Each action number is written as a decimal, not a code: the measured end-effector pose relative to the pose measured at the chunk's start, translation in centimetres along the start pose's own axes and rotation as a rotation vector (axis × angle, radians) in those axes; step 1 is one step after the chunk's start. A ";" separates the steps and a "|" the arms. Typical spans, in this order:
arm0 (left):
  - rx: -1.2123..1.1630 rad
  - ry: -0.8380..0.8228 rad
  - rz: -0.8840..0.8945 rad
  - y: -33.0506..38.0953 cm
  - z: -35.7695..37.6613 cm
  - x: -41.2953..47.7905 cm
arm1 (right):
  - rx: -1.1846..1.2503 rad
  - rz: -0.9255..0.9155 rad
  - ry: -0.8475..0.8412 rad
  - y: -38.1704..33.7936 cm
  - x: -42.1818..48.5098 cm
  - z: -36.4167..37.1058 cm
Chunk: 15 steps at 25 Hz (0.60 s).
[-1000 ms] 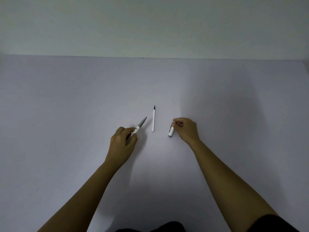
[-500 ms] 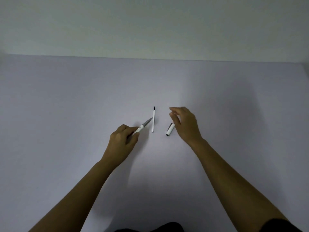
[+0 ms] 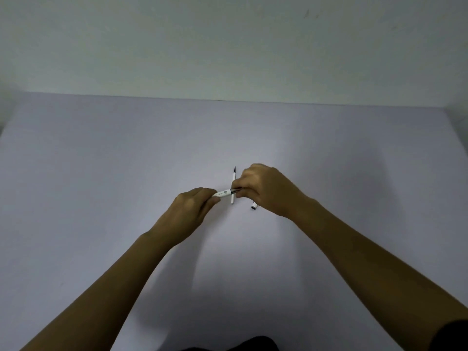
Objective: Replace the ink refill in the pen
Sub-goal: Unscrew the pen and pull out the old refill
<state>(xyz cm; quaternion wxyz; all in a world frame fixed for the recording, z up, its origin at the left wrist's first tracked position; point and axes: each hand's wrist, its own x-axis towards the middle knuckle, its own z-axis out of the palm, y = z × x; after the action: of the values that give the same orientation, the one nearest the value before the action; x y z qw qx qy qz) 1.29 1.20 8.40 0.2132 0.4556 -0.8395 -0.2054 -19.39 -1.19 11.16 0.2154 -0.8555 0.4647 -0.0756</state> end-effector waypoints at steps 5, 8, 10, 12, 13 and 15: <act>0.050 0.035 0.027 1.0 -0.8 -0.2 | 0.411 0.238 0.002 -0.2 -0.6 -0.6; 0.070 0.050 0.048 1.5 -1.1 -0.3 | 0.396 0.213 0.023 -0.3 -0.6 -0.7; 0.056 0.059 0.045 1.6 -1.2 -0.2 | 0.417 0.107 0.103 -0.4 -0.8 -1.0; 0.046 0.068 0.044 1.8 -1.2 -0.2 | 0.442 0.106 0.124 -0.3 -1.0 -1.0; 0.043 0.073 0.044 1.8 -1.2 -0.2 | 0.463 0.176 0.084 -0.5 -1.1 -1.0; 0.042 0.081 0.047 2.0 -1.2 -0.2 | 0.505 0.301 -0.015 -0.6 -0.9 -1.1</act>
<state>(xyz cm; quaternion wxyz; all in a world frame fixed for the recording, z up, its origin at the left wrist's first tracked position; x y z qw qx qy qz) 0.71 2.18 10.47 0.2422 0.4481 -0.8448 -0.1638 -19.85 -0.48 12.48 0.4335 -0.6968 0.5514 -0.1498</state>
